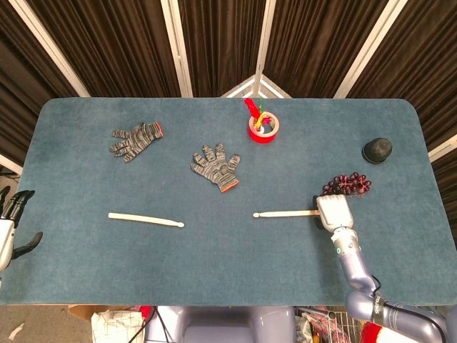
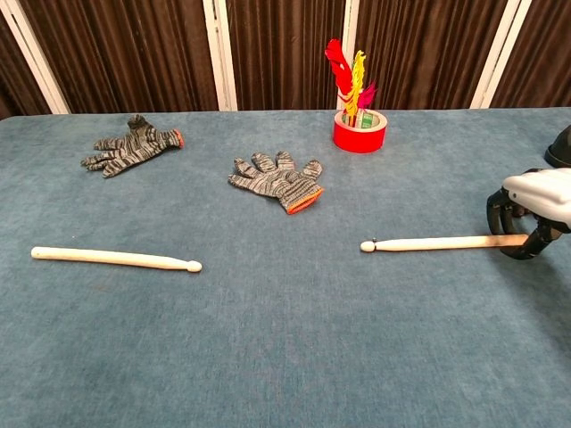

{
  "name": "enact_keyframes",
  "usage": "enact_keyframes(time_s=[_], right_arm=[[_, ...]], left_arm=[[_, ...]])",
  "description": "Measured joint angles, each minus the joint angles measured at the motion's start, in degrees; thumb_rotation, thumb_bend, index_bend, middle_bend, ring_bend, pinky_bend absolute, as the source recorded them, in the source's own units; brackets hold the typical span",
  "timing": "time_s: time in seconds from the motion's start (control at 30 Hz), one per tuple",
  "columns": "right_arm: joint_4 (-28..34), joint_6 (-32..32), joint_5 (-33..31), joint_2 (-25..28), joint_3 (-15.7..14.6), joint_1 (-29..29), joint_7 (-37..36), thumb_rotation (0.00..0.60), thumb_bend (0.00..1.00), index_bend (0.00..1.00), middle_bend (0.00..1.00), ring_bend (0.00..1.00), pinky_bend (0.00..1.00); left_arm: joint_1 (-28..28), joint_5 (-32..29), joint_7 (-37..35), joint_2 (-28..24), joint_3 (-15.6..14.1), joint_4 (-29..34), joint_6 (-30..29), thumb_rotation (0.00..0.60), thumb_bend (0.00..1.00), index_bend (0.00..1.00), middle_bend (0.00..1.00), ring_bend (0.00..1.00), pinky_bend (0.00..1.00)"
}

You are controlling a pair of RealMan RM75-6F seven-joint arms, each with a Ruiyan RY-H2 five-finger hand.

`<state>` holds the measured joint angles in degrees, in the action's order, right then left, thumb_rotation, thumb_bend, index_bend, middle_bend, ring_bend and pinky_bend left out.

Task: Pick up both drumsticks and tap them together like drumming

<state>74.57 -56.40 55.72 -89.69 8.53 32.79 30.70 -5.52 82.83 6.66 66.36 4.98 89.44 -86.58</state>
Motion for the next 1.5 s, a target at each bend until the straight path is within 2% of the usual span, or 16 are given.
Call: enact_keyframes(time_s=[0.57,1.13,1.5], right_arm=[[-2.4,0.5,0.4,-1.1,-0.3,0.5,-1.0,0.6,0.36,0.5,0.51,0.33,0.03],[-1.8,0.5,0.4,-0.9,-0.4,0.9,-0.4,0.6,0.36,0.5,0.51,0.33,0.03],[-1.1,0.0,0.3,-1.2,-0.6,1.2,0.6,0.6,0.37,0.53,0.56,0.38,0.03]], left_arm=[[-0.3,0.6,0.3,0.4,-0.1,-0.5,0.0,0.6,0.34,0.15,0.16,0.0,0.0],[-0.3,0.3,0.5,0.6,-0.1,-0.6,0.1,0.6,0.34,0.15,0.16,0.0,0.0],[-0.4,0.0,0.2,0.5,0.0,-0.8,0.3,0.6,0.34,0.15,0.16,0.0,0.0]])
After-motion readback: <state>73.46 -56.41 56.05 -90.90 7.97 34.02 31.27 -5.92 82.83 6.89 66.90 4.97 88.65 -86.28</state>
